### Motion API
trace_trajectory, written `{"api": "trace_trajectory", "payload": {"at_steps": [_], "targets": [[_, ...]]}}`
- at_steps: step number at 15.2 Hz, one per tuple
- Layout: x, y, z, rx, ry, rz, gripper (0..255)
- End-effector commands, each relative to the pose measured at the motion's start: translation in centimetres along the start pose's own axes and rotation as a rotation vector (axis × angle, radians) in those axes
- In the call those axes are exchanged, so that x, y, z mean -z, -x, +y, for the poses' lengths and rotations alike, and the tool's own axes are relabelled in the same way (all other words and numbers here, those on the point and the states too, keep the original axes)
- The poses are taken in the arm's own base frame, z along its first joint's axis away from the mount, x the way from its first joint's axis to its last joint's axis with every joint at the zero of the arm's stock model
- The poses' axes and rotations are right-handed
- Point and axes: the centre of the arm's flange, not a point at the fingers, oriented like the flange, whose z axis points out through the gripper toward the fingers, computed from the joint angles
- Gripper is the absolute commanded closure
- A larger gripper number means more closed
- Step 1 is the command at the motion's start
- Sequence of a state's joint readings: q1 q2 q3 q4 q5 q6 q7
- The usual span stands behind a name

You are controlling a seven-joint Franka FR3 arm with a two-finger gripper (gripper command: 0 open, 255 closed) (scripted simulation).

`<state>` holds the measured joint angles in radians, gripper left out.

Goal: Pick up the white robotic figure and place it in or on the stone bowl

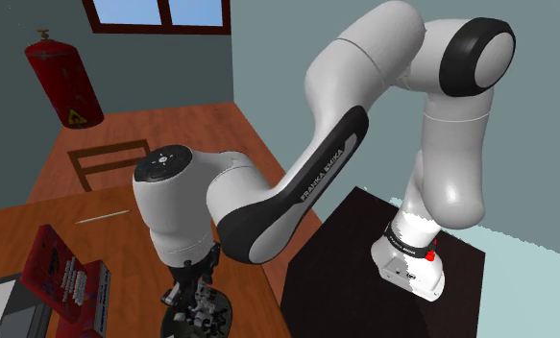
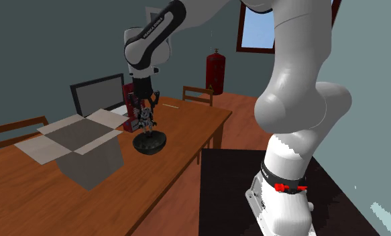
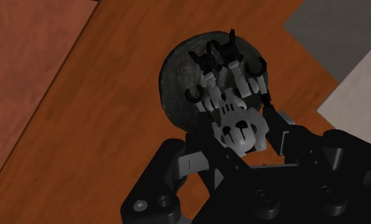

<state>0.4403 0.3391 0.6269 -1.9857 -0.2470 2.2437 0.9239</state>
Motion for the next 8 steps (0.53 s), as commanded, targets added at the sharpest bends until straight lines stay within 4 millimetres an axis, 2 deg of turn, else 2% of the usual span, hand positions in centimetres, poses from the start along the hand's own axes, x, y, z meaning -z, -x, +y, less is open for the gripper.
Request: {"api": "trace_trajectory", "payload": {"at_steps": [1, 8], "targets": [[-1.0, 0.0, -0.1, 0.0, 0.0, 0.001, 255], [-4.3, 0.0, -0.1, 0.0, 0.0, 0.001, 255]]}}
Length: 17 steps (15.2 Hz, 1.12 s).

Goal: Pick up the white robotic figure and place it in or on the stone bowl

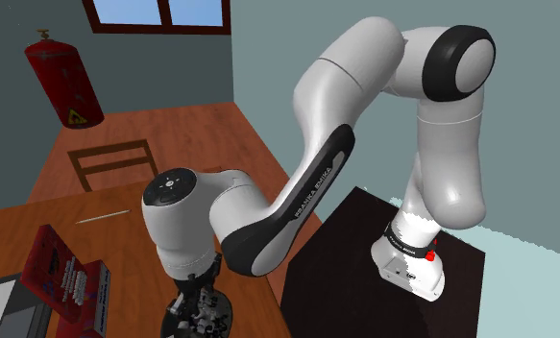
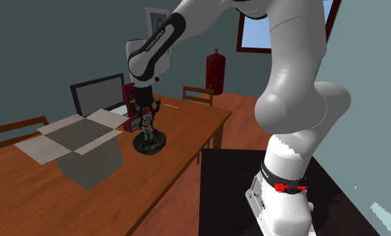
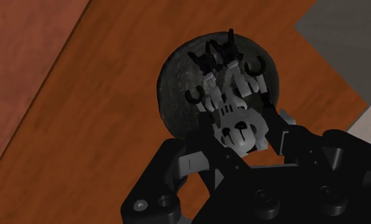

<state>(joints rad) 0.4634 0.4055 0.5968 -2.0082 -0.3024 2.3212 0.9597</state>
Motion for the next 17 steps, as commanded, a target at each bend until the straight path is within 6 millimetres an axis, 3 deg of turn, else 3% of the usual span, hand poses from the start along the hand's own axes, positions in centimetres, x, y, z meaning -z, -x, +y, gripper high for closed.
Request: {"api": "trace_trajectory", "payload": {"at_steps": [1, 7, 8, 13, 17], "targets": [[-0.4, 0.0, -0.1, 0.0, 0.0, 0.0, 255], [-0.4, 0.0, -0.1, 0.0, 0.0, 0.0, 255], [-0.4, 0.0, -0.1, 0.0, 0.0, 0.0, 0], [-0.4, 0.0, -0.1, 0.0, 0.0, 0.0, 0], [4.6, 0.0, -0.1, 0.0, 0.0, 0.0, 0]]}}
